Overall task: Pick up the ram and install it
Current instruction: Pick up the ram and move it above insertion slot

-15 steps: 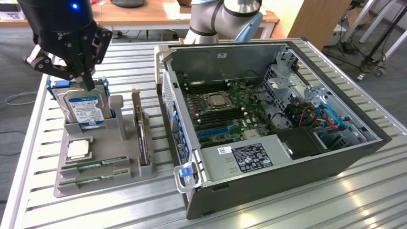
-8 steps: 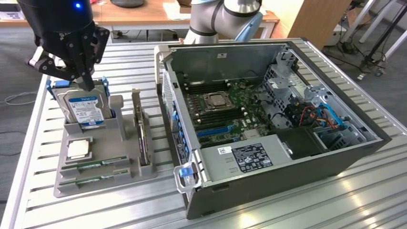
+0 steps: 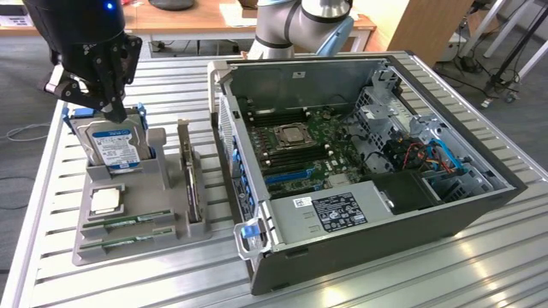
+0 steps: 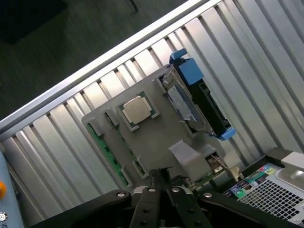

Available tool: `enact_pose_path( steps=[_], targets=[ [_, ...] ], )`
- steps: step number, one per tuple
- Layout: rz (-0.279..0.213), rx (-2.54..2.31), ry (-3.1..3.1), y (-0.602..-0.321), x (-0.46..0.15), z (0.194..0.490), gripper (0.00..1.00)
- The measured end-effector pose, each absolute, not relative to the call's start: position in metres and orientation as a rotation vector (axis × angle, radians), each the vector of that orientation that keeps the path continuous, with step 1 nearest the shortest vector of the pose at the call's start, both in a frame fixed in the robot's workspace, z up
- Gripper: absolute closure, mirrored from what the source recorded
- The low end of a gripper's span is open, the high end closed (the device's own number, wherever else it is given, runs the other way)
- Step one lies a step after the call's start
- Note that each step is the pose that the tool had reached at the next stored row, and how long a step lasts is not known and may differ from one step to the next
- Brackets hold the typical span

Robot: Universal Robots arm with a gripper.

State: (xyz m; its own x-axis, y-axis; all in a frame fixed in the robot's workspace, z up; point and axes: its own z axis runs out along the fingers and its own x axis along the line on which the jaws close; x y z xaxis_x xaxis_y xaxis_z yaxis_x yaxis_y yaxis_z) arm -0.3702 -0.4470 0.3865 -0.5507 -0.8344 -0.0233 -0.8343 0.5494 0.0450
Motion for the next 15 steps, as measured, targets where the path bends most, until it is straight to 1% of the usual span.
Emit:
enact_pose_path(
  steps=[15],
  targets=[
    [-0.079, 1.847, -2.531, -0.4470, -0.3702, 0.3855, 0.89]
  ],
)
